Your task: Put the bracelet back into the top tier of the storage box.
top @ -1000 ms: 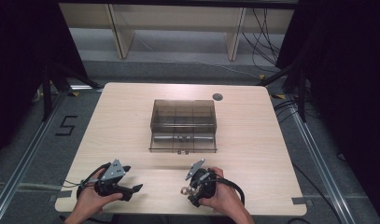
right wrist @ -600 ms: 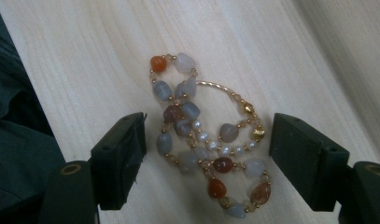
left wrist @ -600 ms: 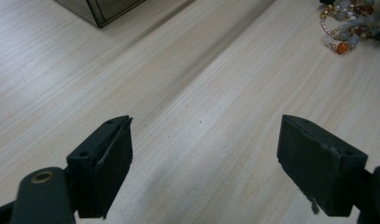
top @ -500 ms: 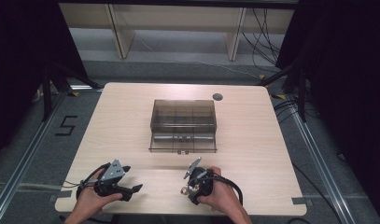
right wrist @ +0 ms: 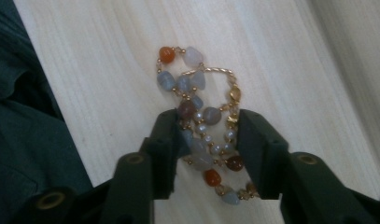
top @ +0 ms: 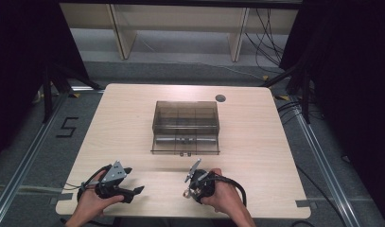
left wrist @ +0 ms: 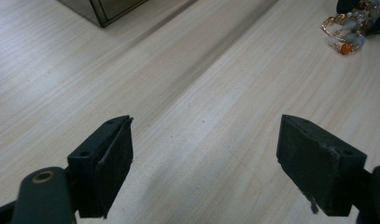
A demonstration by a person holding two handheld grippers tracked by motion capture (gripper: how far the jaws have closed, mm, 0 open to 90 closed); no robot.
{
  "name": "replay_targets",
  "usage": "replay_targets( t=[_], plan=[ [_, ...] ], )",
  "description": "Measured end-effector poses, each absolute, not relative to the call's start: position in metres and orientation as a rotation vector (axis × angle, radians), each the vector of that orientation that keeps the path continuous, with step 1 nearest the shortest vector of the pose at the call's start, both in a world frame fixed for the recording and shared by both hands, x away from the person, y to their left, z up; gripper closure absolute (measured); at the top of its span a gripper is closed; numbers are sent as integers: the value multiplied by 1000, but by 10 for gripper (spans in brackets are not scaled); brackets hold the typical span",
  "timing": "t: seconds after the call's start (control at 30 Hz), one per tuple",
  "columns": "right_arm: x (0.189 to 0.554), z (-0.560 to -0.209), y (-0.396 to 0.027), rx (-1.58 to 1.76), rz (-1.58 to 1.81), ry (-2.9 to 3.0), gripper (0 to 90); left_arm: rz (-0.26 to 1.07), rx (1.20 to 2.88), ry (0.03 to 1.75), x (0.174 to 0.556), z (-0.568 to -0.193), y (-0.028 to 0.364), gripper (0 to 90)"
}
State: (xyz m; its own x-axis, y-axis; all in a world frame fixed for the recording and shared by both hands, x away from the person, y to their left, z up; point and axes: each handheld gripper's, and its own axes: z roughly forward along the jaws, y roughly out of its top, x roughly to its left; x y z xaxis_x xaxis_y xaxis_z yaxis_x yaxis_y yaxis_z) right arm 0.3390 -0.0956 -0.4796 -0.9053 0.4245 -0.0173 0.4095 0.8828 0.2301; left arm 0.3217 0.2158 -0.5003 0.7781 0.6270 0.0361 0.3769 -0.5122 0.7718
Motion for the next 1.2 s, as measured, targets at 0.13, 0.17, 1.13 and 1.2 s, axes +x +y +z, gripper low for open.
replay_targets(
  t=[0.13,0.17,1.13,1.2],
  plan=[
    [340,-479,-95,634,330,2995,741,400,2164,751,321,-500,216,186],
    [340,-479,-96,628,330,2998,769,397,2165,747,322,-500,216,186],
    [333,-445,-104,521,407,2944,845,374,2144,755,321,-500,215,187],
    [334,-440,-107,478,411,2939,845,391,2138,742,322,-499,215,187]
  ],
)
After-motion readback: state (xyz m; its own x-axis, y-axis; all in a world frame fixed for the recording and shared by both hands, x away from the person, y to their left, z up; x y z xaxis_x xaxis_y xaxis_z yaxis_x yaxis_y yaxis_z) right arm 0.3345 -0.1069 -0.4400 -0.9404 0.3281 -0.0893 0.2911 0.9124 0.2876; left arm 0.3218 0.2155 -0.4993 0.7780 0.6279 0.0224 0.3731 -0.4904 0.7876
